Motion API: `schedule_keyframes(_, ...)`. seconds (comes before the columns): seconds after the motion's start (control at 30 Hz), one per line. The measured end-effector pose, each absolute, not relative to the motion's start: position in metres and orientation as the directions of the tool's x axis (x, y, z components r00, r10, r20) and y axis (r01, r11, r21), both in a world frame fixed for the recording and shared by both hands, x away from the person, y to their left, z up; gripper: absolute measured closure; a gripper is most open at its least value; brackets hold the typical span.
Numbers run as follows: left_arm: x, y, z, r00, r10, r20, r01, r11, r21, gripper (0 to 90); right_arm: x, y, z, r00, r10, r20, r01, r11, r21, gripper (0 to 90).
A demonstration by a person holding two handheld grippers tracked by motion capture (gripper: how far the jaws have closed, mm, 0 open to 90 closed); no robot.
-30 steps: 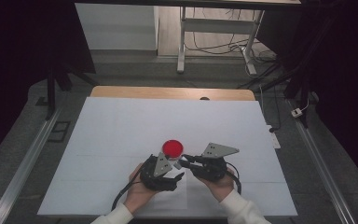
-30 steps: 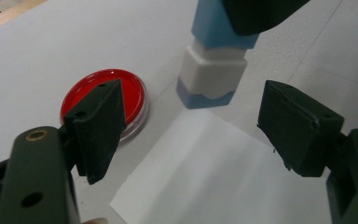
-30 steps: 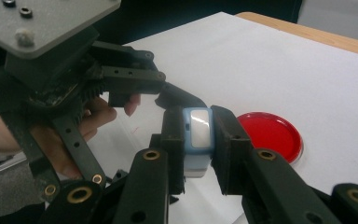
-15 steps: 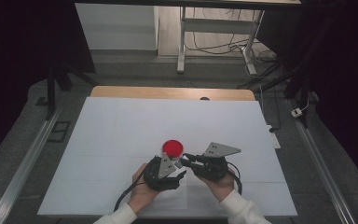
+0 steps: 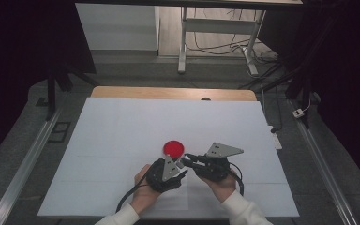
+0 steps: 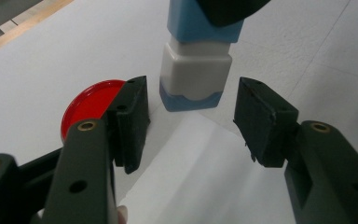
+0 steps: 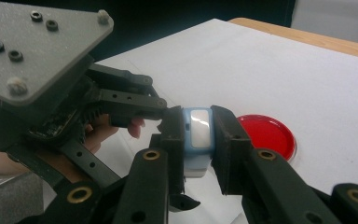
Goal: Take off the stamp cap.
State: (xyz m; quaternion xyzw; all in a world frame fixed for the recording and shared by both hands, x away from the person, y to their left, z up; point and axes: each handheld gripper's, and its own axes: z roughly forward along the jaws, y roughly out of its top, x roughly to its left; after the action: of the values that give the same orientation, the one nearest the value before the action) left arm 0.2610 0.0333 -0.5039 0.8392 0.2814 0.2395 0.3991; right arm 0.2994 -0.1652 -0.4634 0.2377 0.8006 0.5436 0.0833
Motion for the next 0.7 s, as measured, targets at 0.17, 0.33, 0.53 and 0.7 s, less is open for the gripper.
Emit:
schedule_keyframes(0.17, 0.2609, 0.0324, -0.5045, 0.721, 0.665, 0.192, 0.276, -0.530, 0.802, 48.5, 0.2991, -0.1655, -0.4632, -0.873, 0.472, 0.124, 0.288, 0.292, 0.912, 74.7)
schedule_keyframes(0.33, 0.2609, 0.0320, -0.5052, 0.713, 0.671, 0.206, 0.274, -0.536, 0.798, 53.8, 0.2992, -0.1661, -0.4631, -0.871, 0.474, 0.127, 0.289, 0.287, 0.913, 74.7)
schedule_keyframes(0.53, 0.2602, 0.0322, -0.5059, 0.703, 0.676, 0.221, 0.270, -0.542, 0.796, 61.4, 0.2995, -0.1663, -0.4634, -0.872, 0.472, 0.132, 0.292, 0.284, 0.913, 74.7)
schedule_keyframes(0.7, 0.2602, 0.0322, -0.5067, 0.706, 0.673, 0.220, 0.273, -0.545, 0.793, 63.0, 0.2996, -0.1660, -0.4645, -0.871, 0.472, 0.136, 0.296, 0.282, 0.913, 74.7)
